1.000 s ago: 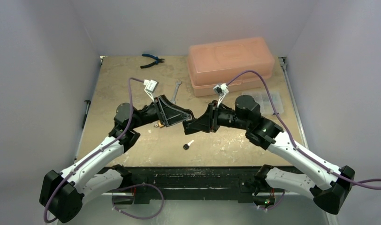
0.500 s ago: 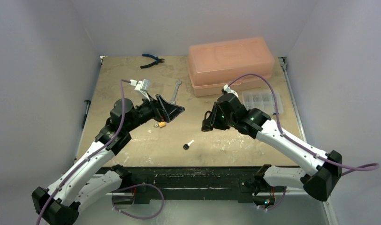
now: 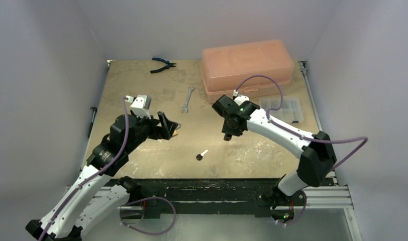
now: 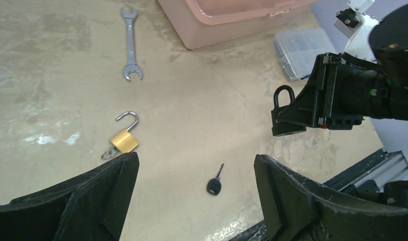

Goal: Unlock with the key

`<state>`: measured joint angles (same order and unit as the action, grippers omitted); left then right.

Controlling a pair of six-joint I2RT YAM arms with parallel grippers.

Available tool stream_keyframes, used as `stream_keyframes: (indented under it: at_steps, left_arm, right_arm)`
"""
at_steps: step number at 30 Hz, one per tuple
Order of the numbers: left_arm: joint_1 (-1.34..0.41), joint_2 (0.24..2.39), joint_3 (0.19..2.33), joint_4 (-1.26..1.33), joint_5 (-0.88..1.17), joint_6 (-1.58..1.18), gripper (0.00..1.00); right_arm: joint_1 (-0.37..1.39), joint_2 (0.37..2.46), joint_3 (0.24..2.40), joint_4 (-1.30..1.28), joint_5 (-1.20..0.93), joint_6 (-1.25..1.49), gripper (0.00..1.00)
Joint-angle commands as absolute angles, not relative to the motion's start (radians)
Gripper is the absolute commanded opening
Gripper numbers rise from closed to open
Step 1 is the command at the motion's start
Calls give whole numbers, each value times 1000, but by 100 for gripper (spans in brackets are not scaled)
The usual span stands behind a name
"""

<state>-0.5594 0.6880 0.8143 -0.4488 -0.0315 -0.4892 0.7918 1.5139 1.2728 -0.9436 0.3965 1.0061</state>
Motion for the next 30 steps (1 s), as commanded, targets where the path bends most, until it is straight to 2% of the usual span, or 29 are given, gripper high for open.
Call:
stream_keyframes:
  at_steps: [1,8,18,30]
  left_arm:
    - [-561,598,805,-551,-121,-422,90]
    - [-561,488,739,-510,-118,-424,90]
    - [-561,467,729,-503,-142,-411,90]
    - [-559,462,726,-500,-145,-404,89]
  right_arm:
    - [782,1568,1361,-997,496,1038,0]
    - [727,1675,1383,-914,462,931,0]
    - [637,1768,1391,-824,428,844,0]
    - [611,1839,1390,-770,407,809,0]
